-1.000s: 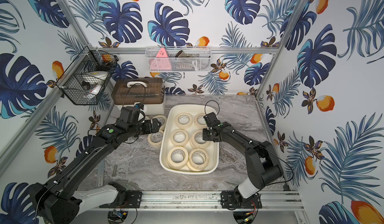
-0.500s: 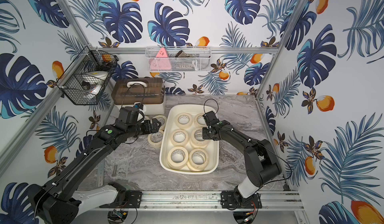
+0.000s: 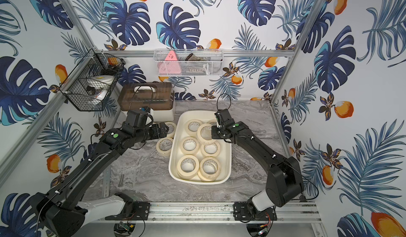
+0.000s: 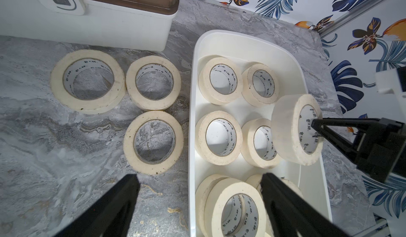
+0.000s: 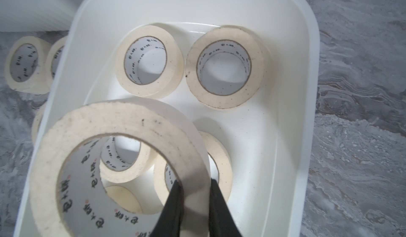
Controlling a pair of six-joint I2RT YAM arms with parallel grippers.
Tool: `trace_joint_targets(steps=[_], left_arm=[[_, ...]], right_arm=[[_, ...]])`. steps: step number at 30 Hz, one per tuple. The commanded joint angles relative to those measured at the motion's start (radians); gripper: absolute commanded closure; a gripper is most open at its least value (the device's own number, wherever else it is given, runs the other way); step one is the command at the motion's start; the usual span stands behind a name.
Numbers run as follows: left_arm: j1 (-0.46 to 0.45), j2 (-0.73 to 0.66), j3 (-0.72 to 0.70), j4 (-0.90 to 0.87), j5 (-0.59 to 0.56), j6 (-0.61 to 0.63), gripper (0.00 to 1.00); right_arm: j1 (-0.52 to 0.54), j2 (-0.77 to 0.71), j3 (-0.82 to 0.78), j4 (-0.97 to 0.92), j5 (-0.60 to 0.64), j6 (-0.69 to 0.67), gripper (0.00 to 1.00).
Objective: Take out the art tape in the storage box
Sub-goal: Pick up the art tape from the storage box.
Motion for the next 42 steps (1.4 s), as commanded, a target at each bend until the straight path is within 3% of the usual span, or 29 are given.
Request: trace_joint_targets(steps=[1, 14, 21, 26, 33, 38, 42], left_arm=[[-0.028, 0.022, 0.058, -0.069, -0.049, 0.05, 0.07], [-0.165, 0.136, 0.228, -0.208, -0.105, 0.152, 0.16], [-0.183, 0.164, 0.215, -0.227, -0.13, 0.163, 0.19], [-0.183, 0.181, 0.207, -0.244, -0.165, 0.171, 0.3], [-0.182, 0.198, 0.185, -0.237, -0.199, 0.166, 0.36], [-0.182, 0.205, 0.167, -0.232, -0.226, 0.16, 0.47], [-0.183, 0.206, 0.163, -0.227, -0.238, 0.151, 0.71]], right_arm=[[0.034, -0.001, 0.055, -0.04, -0.012, 0.026, 0.99], [0.273, 0.118, 0.242, -0.057, 0.06, 0.065, 0.99], [0.33, 0.165, 0.299, -0.057, 0.067, 0.072, 0.99], [0.359, 0.178, 0.321, -0.062, 0.077, 0.074, 0.99], [0.388, 0.188, 0.34, -0.06, 0.083, 0.077, 0.99], [0.404, 0.192, 0.348, -0.059, 0.083, 0.077, 0.98], [0.415, 0.19, 0.351, -0.059, 0.086, 0.072, 0.95]])
